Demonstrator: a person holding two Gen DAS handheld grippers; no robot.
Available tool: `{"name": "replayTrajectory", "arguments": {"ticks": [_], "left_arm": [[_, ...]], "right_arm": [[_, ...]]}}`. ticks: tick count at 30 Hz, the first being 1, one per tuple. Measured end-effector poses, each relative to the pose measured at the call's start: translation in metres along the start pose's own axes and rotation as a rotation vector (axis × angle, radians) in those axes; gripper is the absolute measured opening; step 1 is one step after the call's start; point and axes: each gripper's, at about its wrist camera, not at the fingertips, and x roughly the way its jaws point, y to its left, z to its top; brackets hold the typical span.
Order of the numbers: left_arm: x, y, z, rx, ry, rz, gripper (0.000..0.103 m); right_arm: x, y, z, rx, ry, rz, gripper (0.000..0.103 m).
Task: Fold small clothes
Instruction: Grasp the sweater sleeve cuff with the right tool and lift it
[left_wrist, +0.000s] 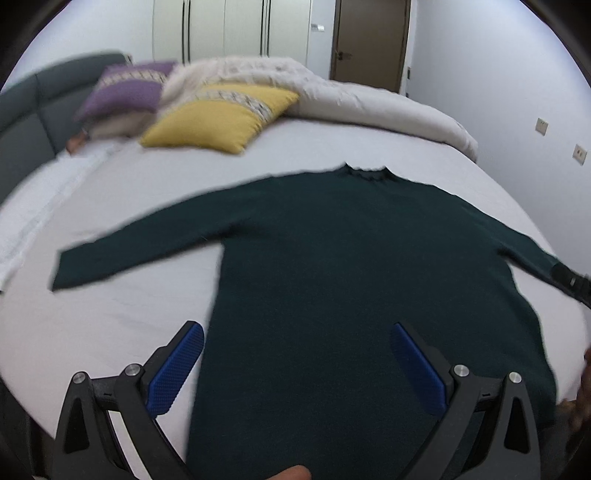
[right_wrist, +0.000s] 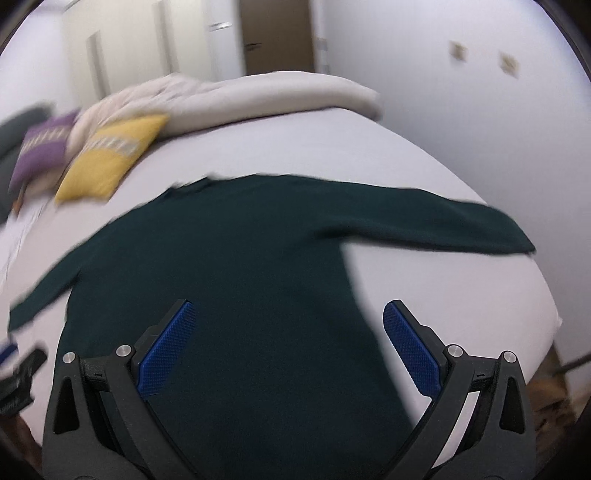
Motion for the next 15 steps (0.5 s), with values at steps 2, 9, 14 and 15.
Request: {"name": "replayTrajectory", "arguments": {"ticks": [2,9,14,15], "left_arm": [[0.01,-0.003,0.001,-0.012,0.012,-0.013,0.103],[0.052,-0.026,0.014,0.005,0.093,-0.172,0.103],[0.075,-0.043,0.021,-0.015,0.121,-0.203,0.103],[0.078,-0.047,0.023,-0.015,0.125,-0.212,0.103]], "right_arm": [[0.016,-0.056,0.017,0.1,0.009,-0.007,0.103],[0.081,-0.294,0.024,0.68,0.078,-0.03,0.092],[0.103,-0.359,0.02,0.82,0.032,0.067,0.078],[0.108,-0.365,0.026,0.82,0.016,0.072,0.078]]}}
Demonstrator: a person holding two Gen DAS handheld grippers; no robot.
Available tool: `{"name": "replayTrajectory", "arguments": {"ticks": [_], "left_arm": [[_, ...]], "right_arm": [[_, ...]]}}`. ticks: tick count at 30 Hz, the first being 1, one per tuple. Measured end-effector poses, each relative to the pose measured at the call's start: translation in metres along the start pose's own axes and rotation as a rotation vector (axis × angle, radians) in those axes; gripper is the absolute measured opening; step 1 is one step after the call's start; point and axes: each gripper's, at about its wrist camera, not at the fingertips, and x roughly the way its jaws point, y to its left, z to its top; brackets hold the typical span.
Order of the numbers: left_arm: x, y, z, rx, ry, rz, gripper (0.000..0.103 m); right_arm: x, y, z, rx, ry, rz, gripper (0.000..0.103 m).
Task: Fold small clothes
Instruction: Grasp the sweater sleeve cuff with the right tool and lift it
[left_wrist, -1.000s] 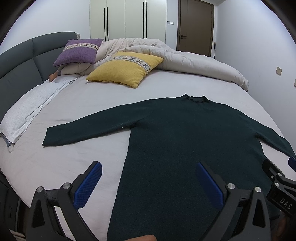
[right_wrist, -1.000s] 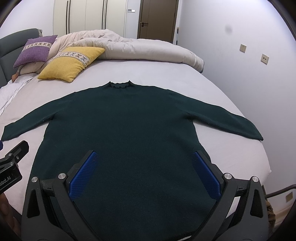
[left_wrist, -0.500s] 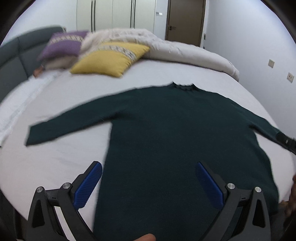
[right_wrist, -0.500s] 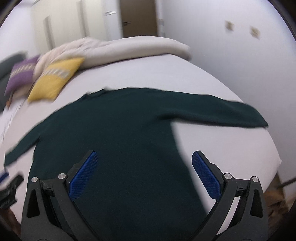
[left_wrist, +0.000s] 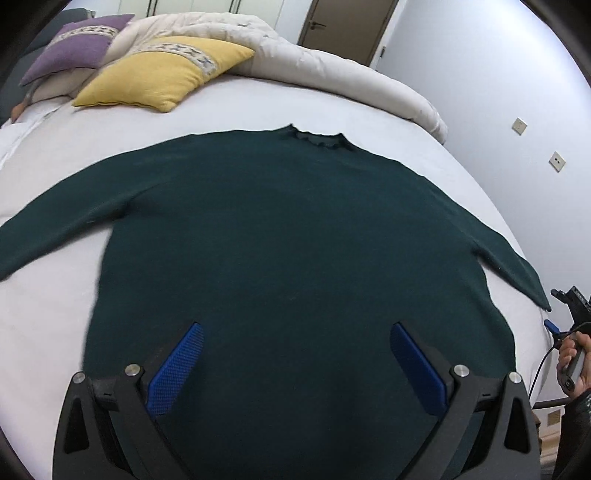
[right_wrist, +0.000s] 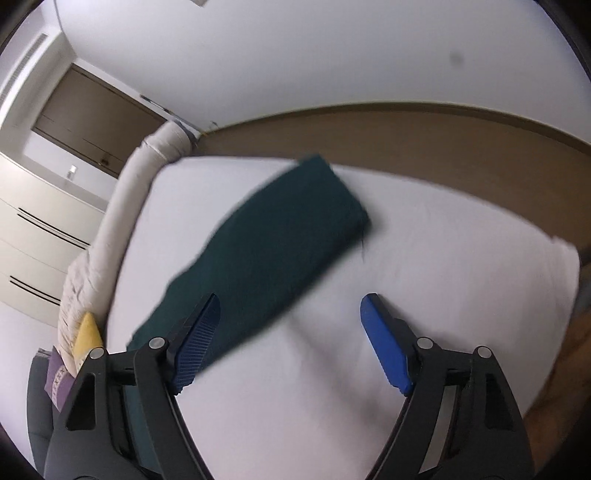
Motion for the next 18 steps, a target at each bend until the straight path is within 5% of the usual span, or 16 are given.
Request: {"name": "replayTrajectory", "arguments": {"ticks": [4,8,9,14,18], "left_arm": [[0.012,-0.005,0.006,-0.035,0.022,-0.081,0.103],[0.022,0.004,0.019,-0.075,0.026,-0.116,0.094],[0.023,0.007,0.021,-0.08,0.026,-0.117,0.089],[0.024,0.03,0.031,-0.136,0.024,-0.151,0.078],[0.021,0.044,0.035,-0.168,0.006,-0.176,0.076]], "right_arm": [[0.027,-0.003,0.025,0.046,-0.019,0.044,0.066],[0.06,0.004,0.049,0.055,0.002,0.0,0.017],[0.063,0.01,0.052,0.043,-0.003,-0.03,0.012],[0.054,0.09,0.039,-0.163,-0.05,-0.041,0.007],[0.065,0.203,-0.003,-0.422,-0.024,0.042,0.007]]}}
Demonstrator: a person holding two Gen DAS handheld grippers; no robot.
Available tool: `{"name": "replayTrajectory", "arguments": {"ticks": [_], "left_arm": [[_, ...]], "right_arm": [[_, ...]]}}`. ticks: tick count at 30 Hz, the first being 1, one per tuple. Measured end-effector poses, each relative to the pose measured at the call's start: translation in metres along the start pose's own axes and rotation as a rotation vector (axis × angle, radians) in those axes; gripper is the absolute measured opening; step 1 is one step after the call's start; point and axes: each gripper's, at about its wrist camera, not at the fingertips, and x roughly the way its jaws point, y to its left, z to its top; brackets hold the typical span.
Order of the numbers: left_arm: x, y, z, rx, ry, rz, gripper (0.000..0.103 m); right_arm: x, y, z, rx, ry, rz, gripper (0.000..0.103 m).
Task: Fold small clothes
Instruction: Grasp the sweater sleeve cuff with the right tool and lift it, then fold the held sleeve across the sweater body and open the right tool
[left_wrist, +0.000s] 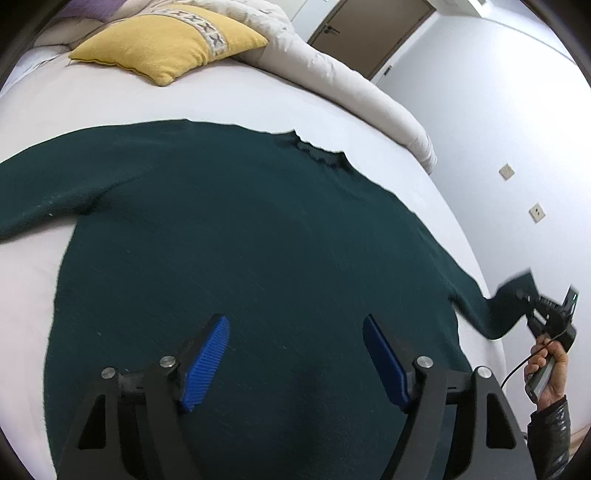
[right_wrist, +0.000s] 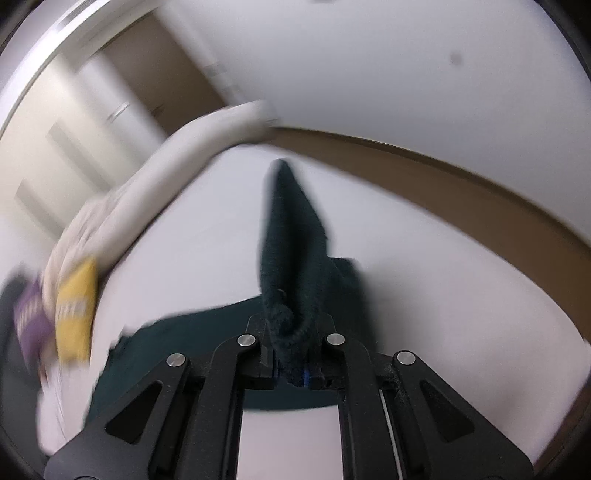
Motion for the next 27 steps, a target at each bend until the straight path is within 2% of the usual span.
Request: {"name": "replayTrajectory", "arguments": {"ticks": [2,3,7,10,11,12,13,14,15,16,17,20,23,25,26,27], "left_arm": [[-0.004,0.006,0.004,-0.015,-0.014,-0.009,0.076],[-0.01,0.013,0.003,-0.026,-0.021,-0.014,0.076],[-0.018,0.032,0.007,-0.07,-0.044,-0.029,0.076],[-0.018,0.044,0.011,-0.094,-0.051,-0.025,0.076],[-0.016,0.047,0.013,-0.098,-0.049,-0.026,0.077],[-0.015,0.049,0.014,-0.099,-0.046,-0.025,0.077],[-0.013,0.05,0.016,-0.099,-0.043,-0.028,0.078],[-0.011,0.049,0.018,-0.099,-0.042,-0.033,0.079],[-0.009,0.048,0.02,-0.097,-0.041,-0.04,0.082],[-0.004,0.043,0.023,-0.092,-0.042,-0.046,0.084],[-0.001,0.04,0.023,-0.089,-0.042,-0.05,0.085],[0.017,0.021,0.033,-0.065,-0.025,-0.07,0.085],[0.051,-0.011,0.047,-0.011,0.017,-0.07,0.083],[0.079,-0.027,0.053,0.013,0.07,-0.046,0.071],[0.091,-0.033,0.055,0.019,0.096,-0.038,0.057],[0.102,-0.038,0.056,0.027,0.119,-0.025,0.048]], "right_arm": [[0.015,0.068,-0.009,-0.128,0.023,0.055,0.007],[0.027,0.112,-0.02,-0.207,0.051,0.099,0.007],[0.069,0.235,-0.078,-0.39,0.142,0.194,0.007],[0.107,0.289,-0.136,-0.444,0.243,0.214,0.01],[0.12,0.296,-0.162,-0.461,0.277,0.217,0.015],[0.138,0.305,-0.179,-0.483,0.321,0.218,0.027],[0.152,0.303,-0.198,-0.494,0.351,0.217,0.036],[0.159,0.303,-0.213,-0.491,0.37,0.229,0.049],[0.16,0.299,-0.216,-0.478,0.378,0.263,0.054],[0.147,0.293,-0.235,-0.476,0.371,0.271,0.057],[0.144,0.287,-0.234,-0.472,0.356,0.274,0.063],[0.098,0.246,-0.23,-0.433,0.278,0.289,0.066],[0.062,0.201,-0.2,-0.341,0.213,0.235,0.066],[0.057,0.167,-0.18,-0.267,0.173,0.193,0.066],[0.058,0.152,-0.172,-0.237,0.161,0.171,0.066],[0.062,0.134,-0.163,-0.2,0.159,0.146,0.066]]}}
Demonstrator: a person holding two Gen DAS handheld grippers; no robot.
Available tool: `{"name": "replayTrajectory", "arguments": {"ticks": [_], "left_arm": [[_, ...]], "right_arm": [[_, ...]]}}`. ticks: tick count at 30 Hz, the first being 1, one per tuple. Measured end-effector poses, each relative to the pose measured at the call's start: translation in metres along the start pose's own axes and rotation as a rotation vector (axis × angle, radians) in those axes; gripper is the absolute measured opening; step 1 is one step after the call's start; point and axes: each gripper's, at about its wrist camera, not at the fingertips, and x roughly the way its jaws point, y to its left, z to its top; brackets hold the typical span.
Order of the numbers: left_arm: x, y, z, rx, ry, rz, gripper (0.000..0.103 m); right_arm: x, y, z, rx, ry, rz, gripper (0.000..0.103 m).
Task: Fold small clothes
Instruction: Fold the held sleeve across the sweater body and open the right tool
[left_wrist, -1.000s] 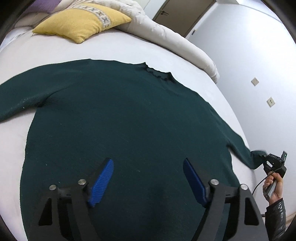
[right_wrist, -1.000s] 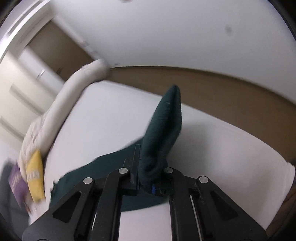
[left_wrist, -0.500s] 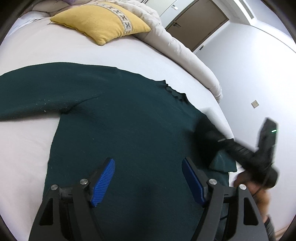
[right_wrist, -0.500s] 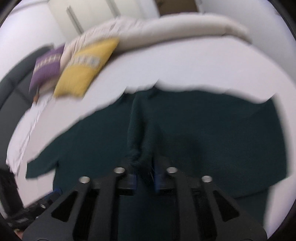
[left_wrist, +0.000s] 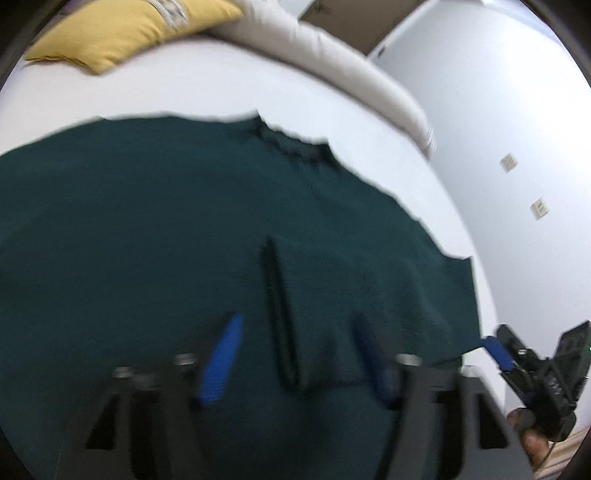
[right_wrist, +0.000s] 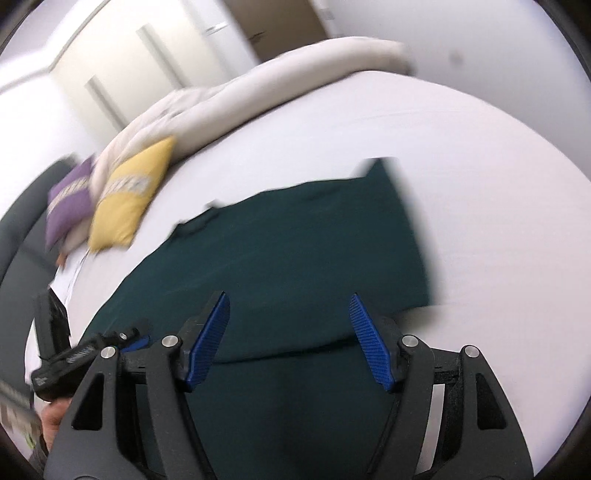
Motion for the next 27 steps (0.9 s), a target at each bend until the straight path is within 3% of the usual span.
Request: {"name": "replayTrajectory", "arguments": {"ticks": [1,3,5,7,14,18,25,26,27], "left_arm": [[0.009,-0.006,0.002,0.02,0.006,0.031,0.045],[0.014,-0.015,0.005,0.06,-0.002,0.075,0.023],[0.012,-0.02,0.008,0.077,-0.008,0.078,0.008],[0.003,-0.021,0.011,0.092,-0.031,0.063,0.008],[-0.065,0.008,0.047,0.039,-0.259,0.075,0.008],[-0.049,0.049,0.053,-0.021,-0.211,0.105,0.008],[-0.017,0.077,0.033,-0.037,-0.136,0.132,0.008],[-0.016,0.078,0.033,-0.036,-0.137,0.131,0.008],[-0.016,0.078,0.035,-0.036,-0.136,0.129,0.008]], "right_arm": [[0.002,-0.012,0.003,0.022,0.0,-0.011,0.066],[0.002,-0.044,0.009,0.081,0.001,-0.033,0.066],[0.009,-0.063,0.011,0.111,0.004,-0.041,0.066],[0.012,-0.077,0.003,0.136,0.004,-0.045,0.066],[0.016,-0.073,0.001,0.16,-0.001,-0.007,0.066],[0.002,-0.064,0.017,0.133,-0.013,-0.026,0.066],[0.04,-0.045,0.036,0.049,0.048,-0.096,0.063],[0.051,-0.042,0.037,0.035,0.078,-0.108,0.061],[0.065,-0.041,0.036,0.019,0.119,-0.124,0.052]]}}
